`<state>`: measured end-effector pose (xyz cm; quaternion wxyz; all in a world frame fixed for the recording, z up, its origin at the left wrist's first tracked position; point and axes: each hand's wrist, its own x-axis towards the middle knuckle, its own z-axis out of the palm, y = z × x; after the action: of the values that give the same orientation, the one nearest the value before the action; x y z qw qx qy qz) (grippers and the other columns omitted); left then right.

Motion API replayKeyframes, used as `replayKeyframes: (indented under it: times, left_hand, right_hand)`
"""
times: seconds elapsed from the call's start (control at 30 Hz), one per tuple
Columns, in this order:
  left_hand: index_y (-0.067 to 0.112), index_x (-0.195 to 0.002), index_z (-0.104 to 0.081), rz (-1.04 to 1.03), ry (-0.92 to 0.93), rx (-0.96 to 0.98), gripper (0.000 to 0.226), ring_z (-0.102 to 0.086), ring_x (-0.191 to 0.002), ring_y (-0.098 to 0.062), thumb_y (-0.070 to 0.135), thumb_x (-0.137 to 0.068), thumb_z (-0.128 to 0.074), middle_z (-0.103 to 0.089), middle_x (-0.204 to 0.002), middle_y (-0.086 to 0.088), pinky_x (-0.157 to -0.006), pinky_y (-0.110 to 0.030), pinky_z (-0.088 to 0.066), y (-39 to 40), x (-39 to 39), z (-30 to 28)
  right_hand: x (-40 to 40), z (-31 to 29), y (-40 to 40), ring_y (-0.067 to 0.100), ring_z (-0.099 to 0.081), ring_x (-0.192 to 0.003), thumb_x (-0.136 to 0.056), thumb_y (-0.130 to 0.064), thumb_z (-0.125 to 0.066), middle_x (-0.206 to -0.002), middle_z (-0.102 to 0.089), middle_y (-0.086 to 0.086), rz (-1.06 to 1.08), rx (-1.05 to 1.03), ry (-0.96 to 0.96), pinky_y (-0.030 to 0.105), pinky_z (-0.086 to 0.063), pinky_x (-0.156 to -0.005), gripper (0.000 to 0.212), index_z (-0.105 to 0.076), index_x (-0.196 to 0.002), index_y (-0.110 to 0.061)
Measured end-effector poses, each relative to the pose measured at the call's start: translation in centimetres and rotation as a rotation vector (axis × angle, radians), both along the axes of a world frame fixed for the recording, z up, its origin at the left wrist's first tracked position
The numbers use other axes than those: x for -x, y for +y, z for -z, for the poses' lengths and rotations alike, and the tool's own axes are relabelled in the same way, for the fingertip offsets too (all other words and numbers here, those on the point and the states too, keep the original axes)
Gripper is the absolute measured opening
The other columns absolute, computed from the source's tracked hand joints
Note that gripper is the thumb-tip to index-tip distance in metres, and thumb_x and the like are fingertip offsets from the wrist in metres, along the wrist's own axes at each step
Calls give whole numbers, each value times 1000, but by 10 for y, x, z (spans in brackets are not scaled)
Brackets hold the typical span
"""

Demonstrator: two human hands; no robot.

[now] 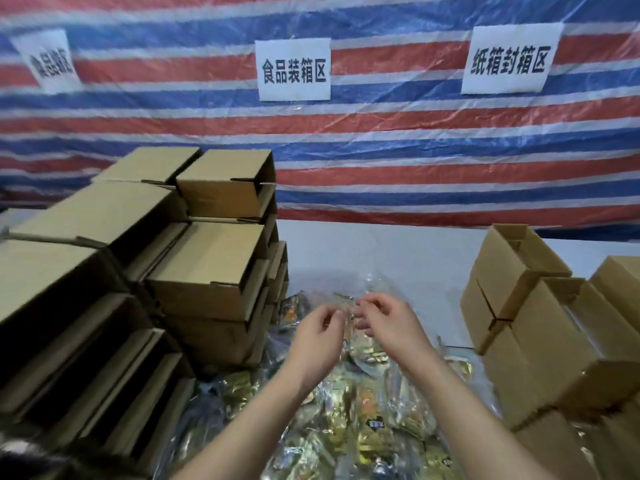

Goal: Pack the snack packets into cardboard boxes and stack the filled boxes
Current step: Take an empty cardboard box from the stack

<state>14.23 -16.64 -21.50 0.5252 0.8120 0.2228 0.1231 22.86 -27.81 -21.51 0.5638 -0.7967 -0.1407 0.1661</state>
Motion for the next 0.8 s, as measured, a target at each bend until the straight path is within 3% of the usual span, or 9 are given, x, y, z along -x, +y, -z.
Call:
replayKeyframes:
  times: [0.07,0.2,0.3,0.43,0.57,0.67,0.8]
  left_hand:
    - [22,-106,-66,-33,-3,-13,22,-60,-89,3,29,-103,-46,-66,-95,12,-71,-16,-42,18,19,-4]
    - [27,-93,-65,-96,-69,-91,21,-58,-77,5,29,-102,-46,-66,-84,10,-65,-17,-44,48,47,-21]
    - [30,-96,-64,-130,-151,-230,18,-59,-84,2,30,-102,-48,-66,-88,13,-74,-22,-50,66,70,-43]
    - [24,-114,-66,-189,-231,-408,21,-56,-97,4,28,-101,-50,-63,-101,18,-83,-14,-45,86,110,-68]
    - [18,-110,-68,-244,-267,-681,17,-55,-96,-2,23,-98,-57,-65,-101,10,-85,-16,-42,104,156,-95]
    - [14,-113,-69,-369,-146,-905,22,-57,-105,-13,22,-94,-63,-67,-110,1,-94,-27,-43,126,180,-116]
    - [25,-135,-56,-503,229,-956,41,-43,-135,-20,42,-97,-53,-55,-139,3,-112,-42,-33,149,200,-133]
  right_hand:
    - [16,0,15,8,-72,-73,-99,-25,-55,-84,-73,-7,-26,0,-2,45,-59,-83,18,-68,-87,-29]
    - [43,-4,40,10,-71,-80,-99,-27,-56,-84,-73,-12,-47,19,-12,46,-59,-84,19,-68,-86,-33]
    - [58,-16,60,9,-70,-84,-99,-27,-56,-87,-73,-12,-73,11,-53,43,-58,-86,18,-67,-88,-36]
    - [75,-34,91,6,-67,-93,-99,-32,-56,-97,-71,-15,-161,29,-145,36,-56,-88,12,-65,-96,-38]
    - [91,-51,129,4,-61,-101,-99,-29,-57,-107,-66,-16,-262,23,-225,28,-52,-86,14,-65,-109,-35]
    - [98,-65,162,-5,-54,-98,-99,-29,-56,-108,-60,-18,-348,44,-262,13,-44,-73,22,-61,-121,-31]
    - [110,-80,197,-10,-52,-95,-98,-26,-56,-108,-57,-20,-446,48,-318,5,-38,-64,27,-58,-123,-34]
